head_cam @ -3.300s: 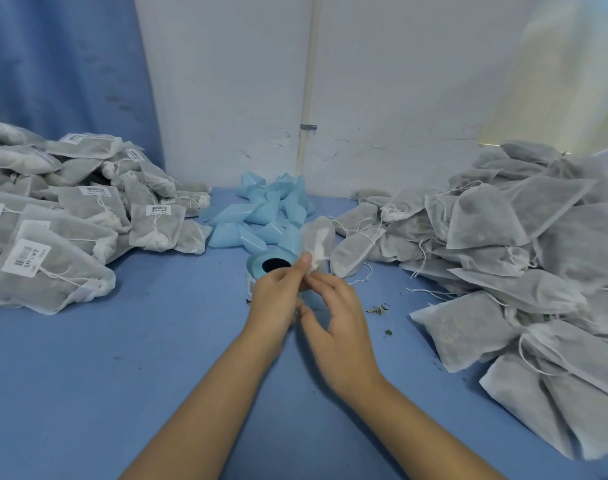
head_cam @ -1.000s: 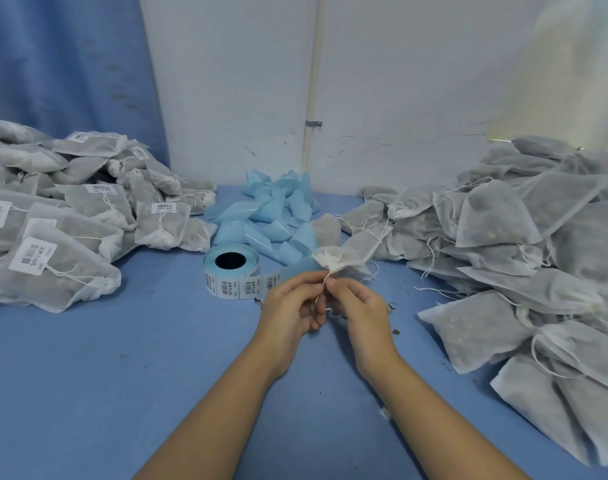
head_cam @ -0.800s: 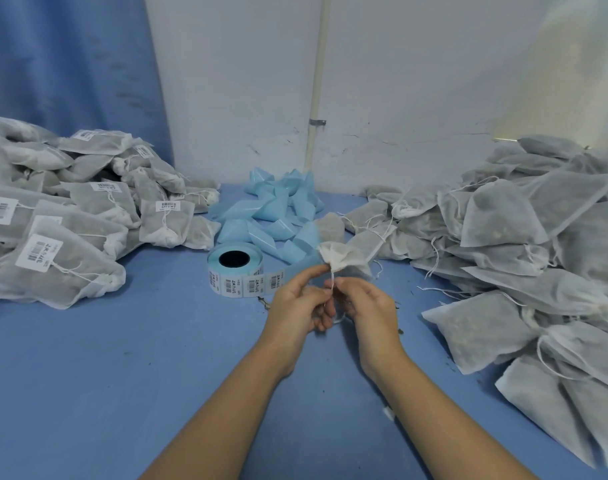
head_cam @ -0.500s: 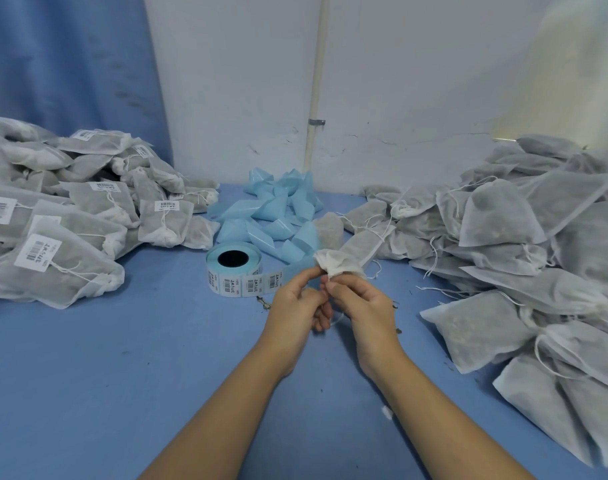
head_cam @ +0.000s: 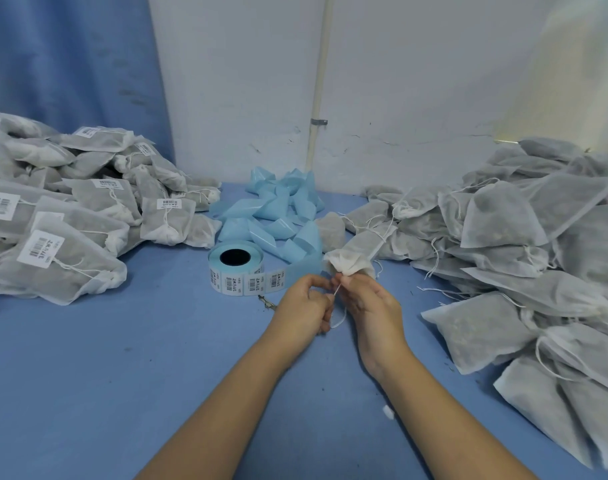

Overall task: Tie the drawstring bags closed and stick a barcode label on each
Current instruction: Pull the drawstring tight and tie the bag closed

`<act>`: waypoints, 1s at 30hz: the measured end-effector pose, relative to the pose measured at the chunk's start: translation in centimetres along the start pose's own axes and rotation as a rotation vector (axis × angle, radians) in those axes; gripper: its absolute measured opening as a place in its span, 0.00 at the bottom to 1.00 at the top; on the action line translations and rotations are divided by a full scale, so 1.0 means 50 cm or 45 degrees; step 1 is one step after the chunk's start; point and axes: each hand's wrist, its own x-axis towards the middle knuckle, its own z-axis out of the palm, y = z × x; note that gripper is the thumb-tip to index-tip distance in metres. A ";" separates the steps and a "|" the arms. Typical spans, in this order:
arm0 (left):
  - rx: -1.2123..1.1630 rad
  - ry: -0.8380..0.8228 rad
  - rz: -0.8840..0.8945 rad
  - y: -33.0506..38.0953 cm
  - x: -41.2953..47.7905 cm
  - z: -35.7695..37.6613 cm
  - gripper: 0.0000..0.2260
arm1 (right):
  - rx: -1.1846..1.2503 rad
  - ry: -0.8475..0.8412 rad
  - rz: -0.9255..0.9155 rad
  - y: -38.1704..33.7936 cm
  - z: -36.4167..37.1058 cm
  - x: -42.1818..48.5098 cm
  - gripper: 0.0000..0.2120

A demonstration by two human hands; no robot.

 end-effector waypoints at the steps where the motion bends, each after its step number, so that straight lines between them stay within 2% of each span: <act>1: 0.105 0.052 0.055 -0.006 0.000 0.002 0.06 | 0.046 -0.014 0.007 -0.003 0.000 0.001 0.06; 4: 0.557 0.183 0.316 -0.021 0.000 -0.007 0.06 | 0.024 -0.039 0.009 -0.006 0.001 0.002 0.06; 8: 1.114 0.256 0.433 -0.022 -0.001 -0.033 0.10 | -0.742 0.093 -0.234 -0.004 -0.008 0.002 0.09; 10: 1.252 0.337 0.463 -0.018 -0.004 -0.039 0.12 | -1.083 0.128 -0.390 -0.006 -0.012 -0.001 0.07; 13: 1.241 0.415 0.632 -0.002 -0.013 -0.033 0.09 | -1.519 0.095 -0.612 -0.008 -0.007 -0.009 0.08; 15: 1.250 0.400 0.739 0.003 -0.017 -0.022 0.08 | -1.667 0.092 -0.677 -0.006 -0.003 -0.012 0.07; 18: 1.165 0.346 0.823 0.002 -0.023 -0.009 0.09 | -1.609 0.137 -0.652 -0.005 -0.003 -0.013 0.06; 21: 0.979 0.168 0.898 -0.006 -0.019 0.000 0.14 | -1.483 0.165 -0.622 -0.007 -0.002 -0.017 0.06; 23: 0.853 0.109 0.847 -0.010 -0.015 0.000 0.14 | -1.534 0.141 -0.651 -0.006 -0.004 -0.019 0.06; 25: 0.698 0.138 0.806 -0.007 -0.013 -0.002 0.14 | -1.649 0.103 -0.712 -0.002 -0.006 -0.020 0.07; 30: 0.370 0.253 0.737 0.000 -0.009 -0.010 0.10 | -1.763 -0.036 -0.819 0.006 0.000 -0.028 0.28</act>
